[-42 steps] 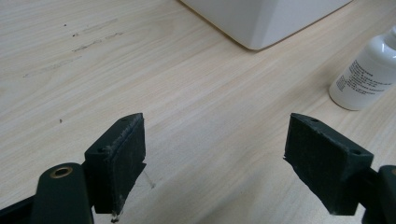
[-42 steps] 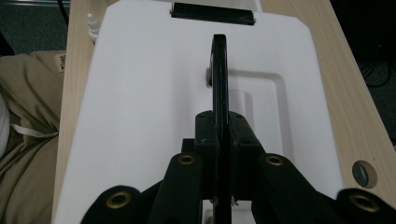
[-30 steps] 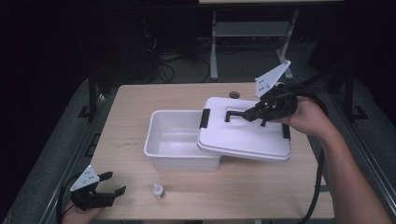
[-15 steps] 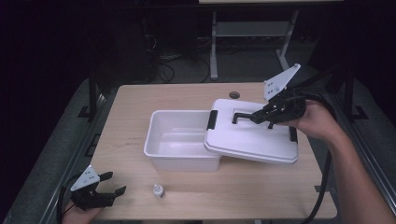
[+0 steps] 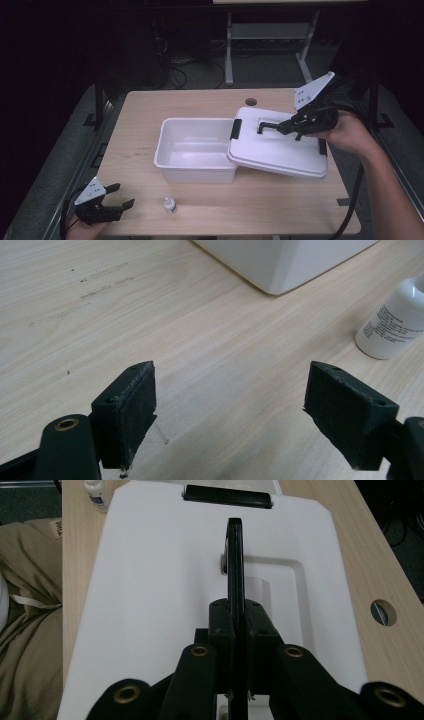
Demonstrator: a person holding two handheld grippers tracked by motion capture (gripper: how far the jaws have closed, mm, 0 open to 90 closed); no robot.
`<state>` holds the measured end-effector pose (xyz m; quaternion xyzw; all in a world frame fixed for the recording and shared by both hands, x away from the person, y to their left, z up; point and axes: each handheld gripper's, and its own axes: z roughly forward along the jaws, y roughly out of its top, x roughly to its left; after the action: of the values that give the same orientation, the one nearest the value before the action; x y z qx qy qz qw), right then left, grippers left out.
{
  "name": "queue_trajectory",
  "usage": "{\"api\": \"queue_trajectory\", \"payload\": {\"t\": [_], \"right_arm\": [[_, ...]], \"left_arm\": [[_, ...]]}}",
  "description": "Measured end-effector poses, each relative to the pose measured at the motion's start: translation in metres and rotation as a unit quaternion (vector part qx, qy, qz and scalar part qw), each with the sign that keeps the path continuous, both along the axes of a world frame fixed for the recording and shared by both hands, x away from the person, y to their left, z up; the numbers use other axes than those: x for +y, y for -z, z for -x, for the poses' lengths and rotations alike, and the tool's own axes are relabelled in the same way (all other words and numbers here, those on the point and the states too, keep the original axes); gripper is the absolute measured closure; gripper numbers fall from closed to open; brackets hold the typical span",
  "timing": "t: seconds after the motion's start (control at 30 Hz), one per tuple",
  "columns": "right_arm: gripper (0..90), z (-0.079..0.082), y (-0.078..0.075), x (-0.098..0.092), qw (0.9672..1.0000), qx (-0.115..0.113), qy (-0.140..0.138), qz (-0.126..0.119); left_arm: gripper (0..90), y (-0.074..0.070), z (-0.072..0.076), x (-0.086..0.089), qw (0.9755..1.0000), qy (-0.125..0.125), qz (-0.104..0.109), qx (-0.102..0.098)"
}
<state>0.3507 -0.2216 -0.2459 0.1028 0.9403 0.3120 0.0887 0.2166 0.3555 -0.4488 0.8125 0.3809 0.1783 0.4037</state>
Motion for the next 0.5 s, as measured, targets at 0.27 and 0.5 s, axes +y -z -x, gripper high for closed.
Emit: {"api": "queue_trajectory", "payload": {"t": [0.27,0.5], "right_arm": [[84.0,0.003,0.003,-0.009,1.0000,0.004,0.005,-0.002],[83.9,0.007,0.007,-0.021,0.9999,0.007,0.010,-0.004]], "left_arm": [[20.6,0.000,0.000,-0.001,1.0000,0.000,0.000,0.000],[20.8,0.000,0.000,-0.001,1.0000,-0.001,0.001,0.000]]}}
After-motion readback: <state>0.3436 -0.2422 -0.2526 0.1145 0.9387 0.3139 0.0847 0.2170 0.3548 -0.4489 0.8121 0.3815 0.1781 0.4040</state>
